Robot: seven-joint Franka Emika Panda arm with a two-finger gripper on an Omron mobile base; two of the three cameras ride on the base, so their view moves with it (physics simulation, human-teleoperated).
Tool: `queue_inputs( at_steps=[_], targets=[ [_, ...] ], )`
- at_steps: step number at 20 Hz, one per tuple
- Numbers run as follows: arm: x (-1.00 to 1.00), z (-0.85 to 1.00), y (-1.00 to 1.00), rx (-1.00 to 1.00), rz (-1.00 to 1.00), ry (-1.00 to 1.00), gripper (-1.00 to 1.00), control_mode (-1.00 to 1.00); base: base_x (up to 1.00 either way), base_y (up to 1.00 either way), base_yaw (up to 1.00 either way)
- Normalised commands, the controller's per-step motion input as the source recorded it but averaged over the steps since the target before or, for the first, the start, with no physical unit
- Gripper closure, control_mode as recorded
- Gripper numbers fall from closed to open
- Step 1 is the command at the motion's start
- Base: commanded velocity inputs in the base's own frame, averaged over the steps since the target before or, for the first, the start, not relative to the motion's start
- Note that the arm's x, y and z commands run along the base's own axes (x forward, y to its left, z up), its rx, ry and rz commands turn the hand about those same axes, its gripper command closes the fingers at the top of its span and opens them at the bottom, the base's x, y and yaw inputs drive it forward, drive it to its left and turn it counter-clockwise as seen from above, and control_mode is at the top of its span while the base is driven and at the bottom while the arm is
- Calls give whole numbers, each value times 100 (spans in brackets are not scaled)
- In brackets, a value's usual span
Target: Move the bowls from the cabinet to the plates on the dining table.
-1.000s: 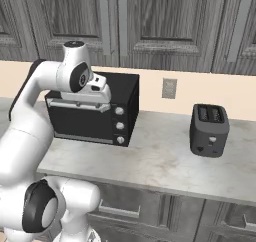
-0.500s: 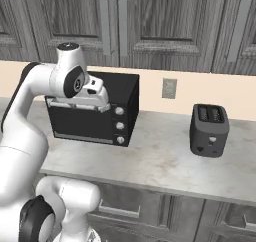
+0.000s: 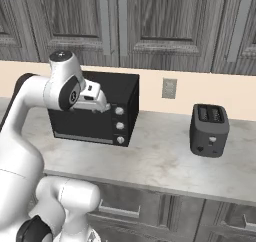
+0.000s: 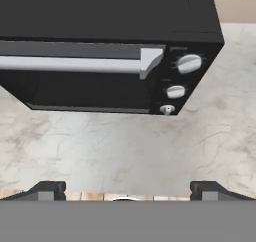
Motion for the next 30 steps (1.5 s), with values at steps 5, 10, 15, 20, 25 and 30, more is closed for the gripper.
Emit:
queue_inputs(
  at_steps=[5,10,15,20,25,30],
  targets=[
    [0,0,0,0,0,-8,-100,-100,0,0,0],
    [0,3,0,0,0,-5,-100,-100,0,0,0],
    [0,19,0,0,0,-3,-100,-100,0,0,0],
    [1,19,3,2,-2,-1,-100,-100,0,0,0],
    [0,38,0,0,0,0,-100,-100,0,0,0],
    [-3,32,-7,0,0,0,-100,-100,0,0,0]
  ],
)
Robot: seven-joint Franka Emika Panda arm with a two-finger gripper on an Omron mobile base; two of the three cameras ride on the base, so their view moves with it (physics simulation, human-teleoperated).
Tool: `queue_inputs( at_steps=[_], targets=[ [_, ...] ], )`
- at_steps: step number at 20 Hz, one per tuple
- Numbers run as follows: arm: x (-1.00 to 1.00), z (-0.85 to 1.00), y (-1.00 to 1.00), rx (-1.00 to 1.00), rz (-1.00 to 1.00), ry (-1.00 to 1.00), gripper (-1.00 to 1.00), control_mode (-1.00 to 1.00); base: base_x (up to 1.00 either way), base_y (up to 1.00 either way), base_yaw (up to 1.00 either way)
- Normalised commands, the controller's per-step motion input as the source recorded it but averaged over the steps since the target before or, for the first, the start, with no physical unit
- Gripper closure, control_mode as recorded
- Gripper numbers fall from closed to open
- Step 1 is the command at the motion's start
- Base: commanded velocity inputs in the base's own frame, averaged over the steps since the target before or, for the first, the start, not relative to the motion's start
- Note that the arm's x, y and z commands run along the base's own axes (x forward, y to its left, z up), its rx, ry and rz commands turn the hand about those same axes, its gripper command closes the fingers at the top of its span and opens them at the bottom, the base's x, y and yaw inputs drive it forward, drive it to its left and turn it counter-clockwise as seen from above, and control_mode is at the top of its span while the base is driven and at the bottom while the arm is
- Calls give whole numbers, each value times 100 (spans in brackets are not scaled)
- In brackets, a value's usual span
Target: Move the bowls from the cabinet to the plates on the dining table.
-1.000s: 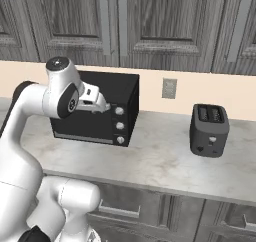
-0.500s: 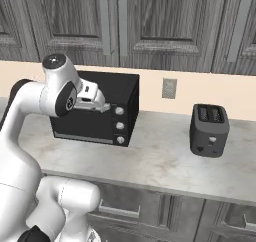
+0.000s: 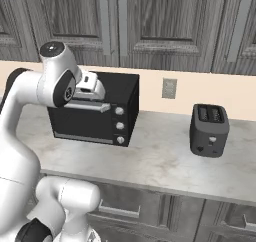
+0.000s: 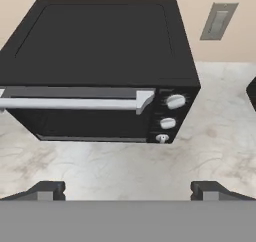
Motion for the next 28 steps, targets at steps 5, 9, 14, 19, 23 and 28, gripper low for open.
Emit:
queue_inputs(
  at_steps=[5,9,14,19,23,28],
  targets=[
    [-33,35,-1,0,0,-8,-100,-100,0,0,0],
    [-37,15,-8,-1,0,-11,-100,-100,0,0,0],
    [-32,35,-1,-1,0,-11,-100,-100,0,0,0],
    [-25,54,0,0,0,-8,-100,-100,0,0,0],
    [-2,51,-24,0,0,0,-100,-100,0,0,0],
    [43,11,-32,0,0,16,-100,-100,0,0,0]
  ],
)
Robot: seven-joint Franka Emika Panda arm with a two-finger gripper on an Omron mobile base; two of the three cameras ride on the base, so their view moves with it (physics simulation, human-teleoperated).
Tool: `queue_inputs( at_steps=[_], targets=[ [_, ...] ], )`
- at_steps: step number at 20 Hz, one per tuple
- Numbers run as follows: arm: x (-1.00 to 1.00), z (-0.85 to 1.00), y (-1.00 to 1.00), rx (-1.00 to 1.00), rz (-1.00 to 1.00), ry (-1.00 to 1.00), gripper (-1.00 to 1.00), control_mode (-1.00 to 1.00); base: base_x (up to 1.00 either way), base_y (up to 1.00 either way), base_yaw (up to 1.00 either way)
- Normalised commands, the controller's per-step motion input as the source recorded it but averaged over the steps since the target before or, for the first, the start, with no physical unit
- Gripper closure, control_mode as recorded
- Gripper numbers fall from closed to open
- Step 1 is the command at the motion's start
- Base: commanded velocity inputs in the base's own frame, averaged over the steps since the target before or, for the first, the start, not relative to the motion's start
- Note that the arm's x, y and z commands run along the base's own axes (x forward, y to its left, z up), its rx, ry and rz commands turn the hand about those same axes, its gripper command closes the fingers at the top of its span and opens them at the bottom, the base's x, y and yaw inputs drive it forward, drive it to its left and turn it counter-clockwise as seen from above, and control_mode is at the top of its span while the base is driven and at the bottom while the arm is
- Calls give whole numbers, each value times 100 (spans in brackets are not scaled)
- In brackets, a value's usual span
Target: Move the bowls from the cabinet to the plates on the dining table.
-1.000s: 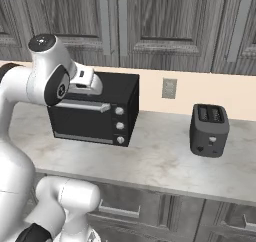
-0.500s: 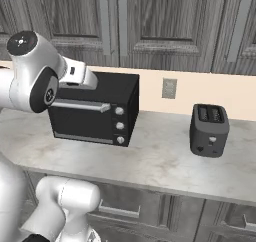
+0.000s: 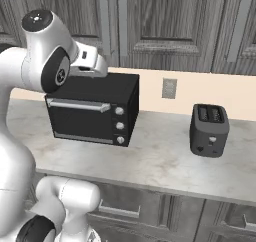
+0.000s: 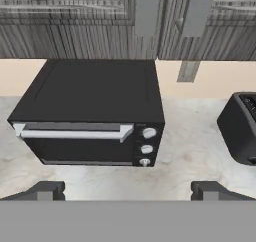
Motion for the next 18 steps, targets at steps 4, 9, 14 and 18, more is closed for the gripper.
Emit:
queue_inputs(
  at_steps=[4,9,14,18],
  targets=[
    [20,0,-11,0,-1,2,-100,-100,0,0,0],
    [20,0,1,0,0,0,-100,-100,0,0,0],
    [8,0,0,-2,0,0,-100,-100,0,0,0],
    [10,0,1,-1,0,0,-100,-100,0,0,0]
  ],
)
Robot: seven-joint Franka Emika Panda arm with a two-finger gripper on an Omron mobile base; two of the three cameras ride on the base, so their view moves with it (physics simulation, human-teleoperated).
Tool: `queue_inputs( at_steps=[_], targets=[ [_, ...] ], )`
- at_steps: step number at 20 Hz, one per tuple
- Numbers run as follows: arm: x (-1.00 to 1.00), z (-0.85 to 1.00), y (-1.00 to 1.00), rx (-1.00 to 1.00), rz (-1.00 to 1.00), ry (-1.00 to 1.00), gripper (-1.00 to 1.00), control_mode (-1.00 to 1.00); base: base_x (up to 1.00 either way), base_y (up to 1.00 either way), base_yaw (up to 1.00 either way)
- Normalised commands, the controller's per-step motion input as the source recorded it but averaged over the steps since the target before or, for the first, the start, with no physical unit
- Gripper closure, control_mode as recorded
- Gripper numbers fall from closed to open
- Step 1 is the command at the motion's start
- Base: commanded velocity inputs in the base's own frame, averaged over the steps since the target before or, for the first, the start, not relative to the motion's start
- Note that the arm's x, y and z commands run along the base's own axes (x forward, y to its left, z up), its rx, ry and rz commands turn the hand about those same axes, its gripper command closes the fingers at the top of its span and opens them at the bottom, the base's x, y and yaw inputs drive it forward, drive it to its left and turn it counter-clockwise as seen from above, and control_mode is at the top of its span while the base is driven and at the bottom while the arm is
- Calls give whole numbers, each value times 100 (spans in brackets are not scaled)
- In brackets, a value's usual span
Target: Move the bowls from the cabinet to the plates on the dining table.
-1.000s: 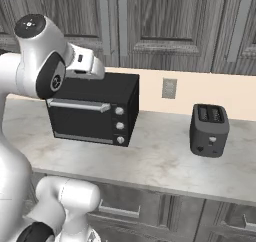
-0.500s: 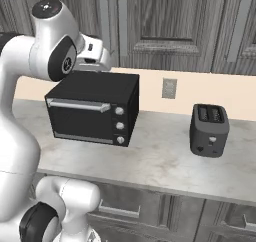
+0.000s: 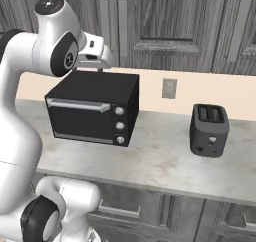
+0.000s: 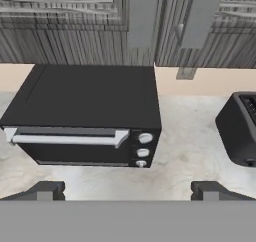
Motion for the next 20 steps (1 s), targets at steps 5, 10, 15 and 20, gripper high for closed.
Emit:
queue_inputs(
  at_steps=[5,10,15,20],
  targets=[
    [20,0,0,0,0,0,-100,-100,0,0,0],
    [21,1,0,0,0,0,-100,-100,0,0,0],
    [30,12,0,0,0,0,-100,-100,0,0,0],
    [33,22,0,0,0,0,-100,-100,0,0,0]
  ],
)
